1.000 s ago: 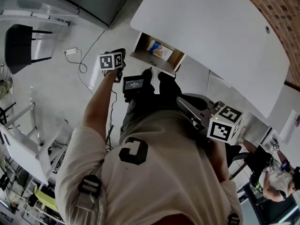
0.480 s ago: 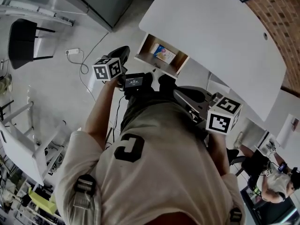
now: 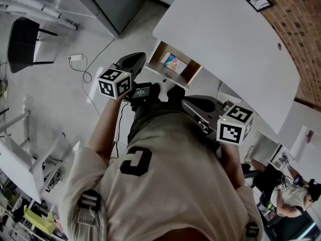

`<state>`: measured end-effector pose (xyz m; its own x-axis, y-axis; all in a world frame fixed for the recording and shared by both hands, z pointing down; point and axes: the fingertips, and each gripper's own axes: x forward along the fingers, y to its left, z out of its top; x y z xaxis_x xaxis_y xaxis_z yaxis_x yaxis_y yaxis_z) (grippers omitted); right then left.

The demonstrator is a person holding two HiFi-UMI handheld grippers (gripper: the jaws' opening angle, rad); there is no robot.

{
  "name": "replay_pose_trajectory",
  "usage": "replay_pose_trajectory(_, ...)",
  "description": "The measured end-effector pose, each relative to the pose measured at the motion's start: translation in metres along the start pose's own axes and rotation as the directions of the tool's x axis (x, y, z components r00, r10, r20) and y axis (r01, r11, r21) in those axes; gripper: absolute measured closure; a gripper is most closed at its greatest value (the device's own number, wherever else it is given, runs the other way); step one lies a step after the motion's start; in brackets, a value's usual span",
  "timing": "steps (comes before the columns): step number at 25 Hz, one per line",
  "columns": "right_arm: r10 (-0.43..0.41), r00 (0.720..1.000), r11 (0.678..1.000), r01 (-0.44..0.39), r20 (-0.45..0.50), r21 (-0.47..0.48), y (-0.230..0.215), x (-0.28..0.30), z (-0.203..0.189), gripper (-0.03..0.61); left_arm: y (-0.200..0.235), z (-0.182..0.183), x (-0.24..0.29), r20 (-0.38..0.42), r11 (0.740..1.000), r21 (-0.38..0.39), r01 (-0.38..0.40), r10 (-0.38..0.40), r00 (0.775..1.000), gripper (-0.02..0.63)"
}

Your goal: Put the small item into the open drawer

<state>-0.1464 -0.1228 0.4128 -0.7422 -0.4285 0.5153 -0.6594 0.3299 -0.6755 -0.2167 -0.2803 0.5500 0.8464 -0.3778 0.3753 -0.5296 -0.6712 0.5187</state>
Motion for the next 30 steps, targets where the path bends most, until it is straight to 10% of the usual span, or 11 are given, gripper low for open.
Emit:
replay_pose_trajectory(14, -0.001, 0.999, 0.998, -0.002, -0.052, -0.068, 0.013, 0.011, 0.005, 0.572, -0.052, 0.041, -0.019, 0.072, 0.986, 0.093, 0.138, -0.145, 0.987, 0.609)
replay_pose_trajectory(30, 0.008, 1.000, 0.998, -0.006, 0.024, -0.055, 0.012, -0.014, -0.009, 0.572, -0.130, 0.026, -0.014, -0.056, 0.922, 0.233, 0.309, -0.305, 0.951, 0.609)
